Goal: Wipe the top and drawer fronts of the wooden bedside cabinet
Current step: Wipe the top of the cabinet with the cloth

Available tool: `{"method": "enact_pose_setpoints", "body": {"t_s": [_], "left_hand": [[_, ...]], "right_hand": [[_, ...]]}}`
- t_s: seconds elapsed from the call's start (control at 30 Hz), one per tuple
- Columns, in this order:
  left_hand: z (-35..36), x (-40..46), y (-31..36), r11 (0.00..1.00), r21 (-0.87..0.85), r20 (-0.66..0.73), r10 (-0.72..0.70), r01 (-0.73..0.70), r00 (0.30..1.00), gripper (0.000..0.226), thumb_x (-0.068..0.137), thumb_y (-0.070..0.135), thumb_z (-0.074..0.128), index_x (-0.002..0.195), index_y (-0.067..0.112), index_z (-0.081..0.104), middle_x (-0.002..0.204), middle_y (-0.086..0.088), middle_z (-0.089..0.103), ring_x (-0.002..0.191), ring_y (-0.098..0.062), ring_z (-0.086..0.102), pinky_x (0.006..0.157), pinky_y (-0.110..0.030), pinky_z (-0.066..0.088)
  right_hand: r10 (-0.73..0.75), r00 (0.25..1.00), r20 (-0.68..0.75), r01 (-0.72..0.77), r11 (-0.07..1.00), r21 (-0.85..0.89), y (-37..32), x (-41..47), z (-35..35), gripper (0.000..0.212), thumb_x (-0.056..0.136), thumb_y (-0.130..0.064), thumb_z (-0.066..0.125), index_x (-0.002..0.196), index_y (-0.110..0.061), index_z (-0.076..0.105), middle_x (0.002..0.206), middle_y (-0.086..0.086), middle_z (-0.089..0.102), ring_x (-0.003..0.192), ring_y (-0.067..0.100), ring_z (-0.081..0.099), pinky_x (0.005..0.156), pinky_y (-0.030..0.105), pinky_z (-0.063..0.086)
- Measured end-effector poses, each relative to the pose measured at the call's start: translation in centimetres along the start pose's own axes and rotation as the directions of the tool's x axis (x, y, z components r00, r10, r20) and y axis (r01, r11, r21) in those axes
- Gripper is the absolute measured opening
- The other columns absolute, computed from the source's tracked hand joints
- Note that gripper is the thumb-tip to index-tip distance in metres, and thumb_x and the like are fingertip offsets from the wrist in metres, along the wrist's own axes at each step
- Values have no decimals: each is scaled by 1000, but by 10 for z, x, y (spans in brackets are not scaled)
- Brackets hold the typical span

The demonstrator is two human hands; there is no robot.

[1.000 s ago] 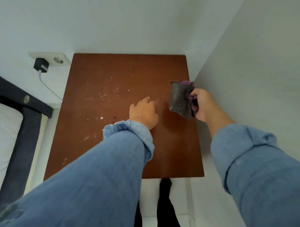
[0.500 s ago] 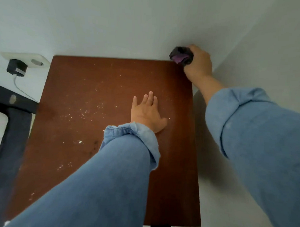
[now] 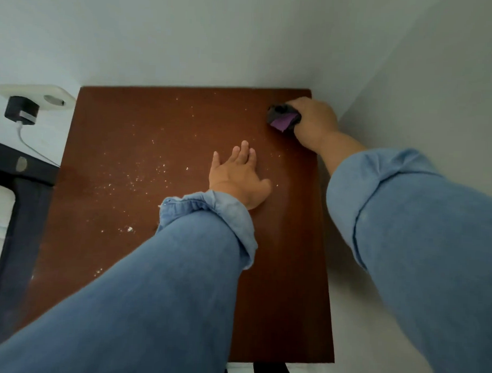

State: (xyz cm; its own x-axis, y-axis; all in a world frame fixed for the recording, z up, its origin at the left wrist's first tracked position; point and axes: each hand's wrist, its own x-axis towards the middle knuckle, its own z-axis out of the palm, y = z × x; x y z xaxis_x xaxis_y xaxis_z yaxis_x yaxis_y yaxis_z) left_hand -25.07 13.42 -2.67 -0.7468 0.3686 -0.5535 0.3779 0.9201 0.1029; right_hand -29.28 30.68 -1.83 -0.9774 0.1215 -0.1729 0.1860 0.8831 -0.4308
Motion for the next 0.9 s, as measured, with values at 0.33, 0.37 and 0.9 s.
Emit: {"method": "enact_pose_setpoints", "body": {"t_s": [0.33, 0.37, 0.9], "left_hand": [[2, -3, -7, 999, -8, -12, 35, -36, 999, 79, 91, 53, 29, 154, 15, 3, 162, -1, -8, 149, -19, -2, 119, -51, -1], [1, -3, -7, 999, -10, -13, 32, -32, 999, 78, 91, 52, 31, 154, 15, 3, 162, -1, -8, 149, -19, -2, 119, -51, -1], [10, -10, -17, 992, 51, -92, 120, -116, 988, 69, 95, 42, 29, 154, 13, 6, 163, -2, -2, 149, -19, 3, 120, -49, -3]], "right_hand": [[92, 994, 61, -95, 994, 51, -8, -158, 32, 45, 87, 1, 46, 123, -23, 59, 129, 2, 57, 105, 34, 50, 93, 33, 35], [105, 992, 72, -109, 993, 53, -7, -168, 36, 45, 87, 1, 47, 122, -24, 59, 129, 0, 58, 105, 34, 50, 93, 34, 35], [158, 718, 678, -284, 956, 78, -23, -179, 2, 39, 84, -7, 64, 121, -15, 58, 109, 4, 60, 105, 24, 56, 86, 33, 46]]}}
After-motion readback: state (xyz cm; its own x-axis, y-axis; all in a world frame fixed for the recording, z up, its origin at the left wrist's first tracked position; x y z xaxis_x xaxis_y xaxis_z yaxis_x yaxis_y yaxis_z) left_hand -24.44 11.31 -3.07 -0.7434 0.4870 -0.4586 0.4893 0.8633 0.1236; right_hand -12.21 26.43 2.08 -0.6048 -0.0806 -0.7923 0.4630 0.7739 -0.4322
